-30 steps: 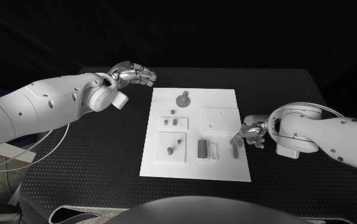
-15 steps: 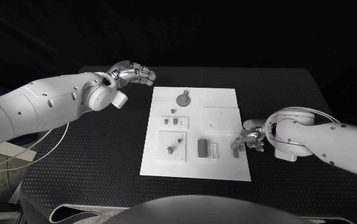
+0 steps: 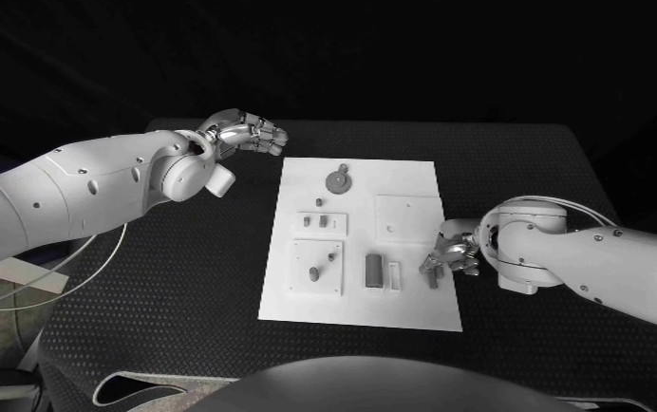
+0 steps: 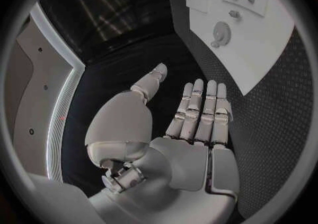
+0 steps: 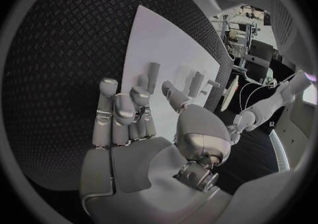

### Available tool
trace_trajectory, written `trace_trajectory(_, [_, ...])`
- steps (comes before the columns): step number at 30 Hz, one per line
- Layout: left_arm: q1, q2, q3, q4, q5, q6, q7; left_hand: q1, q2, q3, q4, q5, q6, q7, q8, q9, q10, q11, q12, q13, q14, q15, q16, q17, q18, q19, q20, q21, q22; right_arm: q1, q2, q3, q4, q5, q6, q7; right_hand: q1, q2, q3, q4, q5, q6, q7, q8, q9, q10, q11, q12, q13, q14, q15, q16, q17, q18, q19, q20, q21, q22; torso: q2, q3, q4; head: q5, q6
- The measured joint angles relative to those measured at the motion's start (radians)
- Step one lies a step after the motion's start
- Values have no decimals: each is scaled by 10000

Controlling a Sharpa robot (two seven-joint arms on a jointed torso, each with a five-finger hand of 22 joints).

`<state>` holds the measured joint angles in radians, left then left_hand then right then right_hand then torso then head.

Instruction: Assemble the parts on the task board

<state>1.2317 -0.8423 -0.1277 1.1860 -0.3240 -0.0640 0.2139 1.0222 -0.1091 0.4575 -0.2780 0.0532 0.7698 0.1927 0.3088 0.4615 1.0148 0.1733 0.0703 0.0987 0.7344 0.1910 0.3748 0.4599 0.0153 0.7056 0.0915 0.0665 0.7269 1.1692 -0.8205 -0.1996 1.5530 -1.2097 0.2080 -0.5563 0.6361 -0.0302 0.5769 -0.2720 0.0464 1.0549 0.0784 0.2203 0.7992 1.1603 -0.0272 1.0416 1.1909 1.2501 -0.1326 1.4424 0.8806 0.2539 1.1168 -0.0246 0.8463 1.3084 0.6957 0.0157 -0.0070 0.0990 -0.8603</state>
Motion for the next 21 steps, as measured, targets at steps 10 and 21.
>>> trace_trajectory(10, [0, -16, 0, 6, -18, 14, -22, 0, 0, 0, 0, 0, 0, 0, 0, 0, 0, 0, 0, 0, 0, 0, 0, -1, -1, -15, 15, 0, 1, -12, 173, -127, 65, -899, 120, 91, 1386, -263, 43, -178, 0, 72, -67, 244, 22, 35, 1, 0, -26, -38, -6, 0, 0, -11, -18, 18, 38, 0, -1, -1, -1, 10, -49])
trace_trajectory(21, [0, -24, 0, 11, -38, 24, -38, 0, 0, 0, 0, 0, 0, 0, 0, 0, 0, 0, 0, -9, 0, 0, 0, 8, 0, -15, 15, 0, -8, -137, 400, -166, 78, -2215, 147, 135, 2212, -475, -127, -204, -15, 302, -272, 1419, 47, -33, 17, -1, -54, -105, 26, 0, 0, -55, -56, 55, 37, 0, -2, -1, -2, 13, -77])
